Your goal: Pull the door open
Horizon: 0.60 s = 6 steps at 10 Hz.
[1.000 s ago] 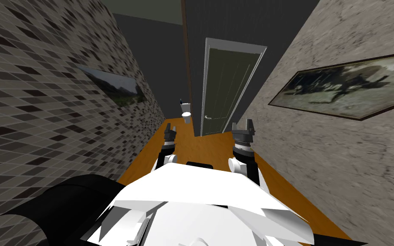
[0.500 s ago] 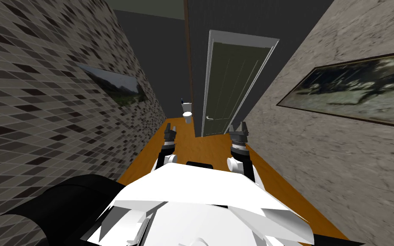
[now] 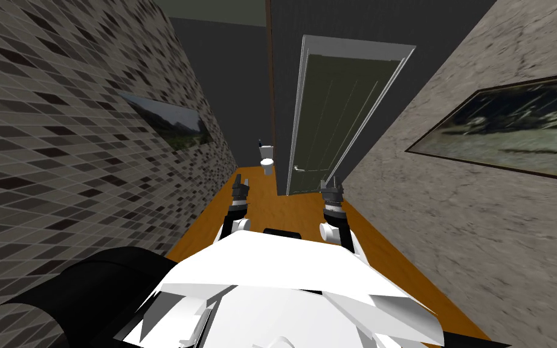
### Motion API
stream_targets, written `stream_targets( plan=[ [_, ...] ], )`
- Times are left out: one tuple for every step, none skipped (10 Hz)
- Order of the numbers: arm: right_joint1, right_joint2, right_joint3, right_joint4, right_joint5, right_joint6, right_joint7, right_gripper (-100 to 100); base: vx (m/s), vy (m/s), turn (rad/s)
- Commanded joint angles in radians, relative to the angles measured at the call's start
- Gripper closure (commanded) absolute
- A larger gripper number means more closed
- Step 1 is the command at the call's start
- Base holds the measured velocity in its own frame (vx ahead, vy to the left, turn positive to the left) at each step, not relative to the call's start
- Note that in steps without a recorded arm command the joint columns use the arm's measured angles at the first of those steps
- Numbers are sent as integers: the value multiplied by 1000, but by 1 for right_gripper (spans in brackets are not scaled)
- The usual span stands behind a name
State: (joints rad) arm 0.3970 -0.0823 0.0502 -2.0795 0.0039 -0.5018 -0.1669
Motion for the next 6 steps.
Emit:
stream_targets(
  plan=[
    [-7, -12, -3, 50, -7, -22, -12, -100, 99, 6, 96],
    [-14, -19, -5, 79, -11, -32, -18, -100, 100, 2, 84],
    [-20, -25, -6, 115, -15, -43, -25, -100, 107, -9, 76],
    [-27, -32, -8, 144, -19, -54, -32, -100, 100, -15, 103],
    [-34, -40, -10, 180, -23, -65, -39, -100, 90, -4, 108],
    [-34, -40, -10, 191, -23, -65, -39, -100, 59, 4, 31]
  ],
)
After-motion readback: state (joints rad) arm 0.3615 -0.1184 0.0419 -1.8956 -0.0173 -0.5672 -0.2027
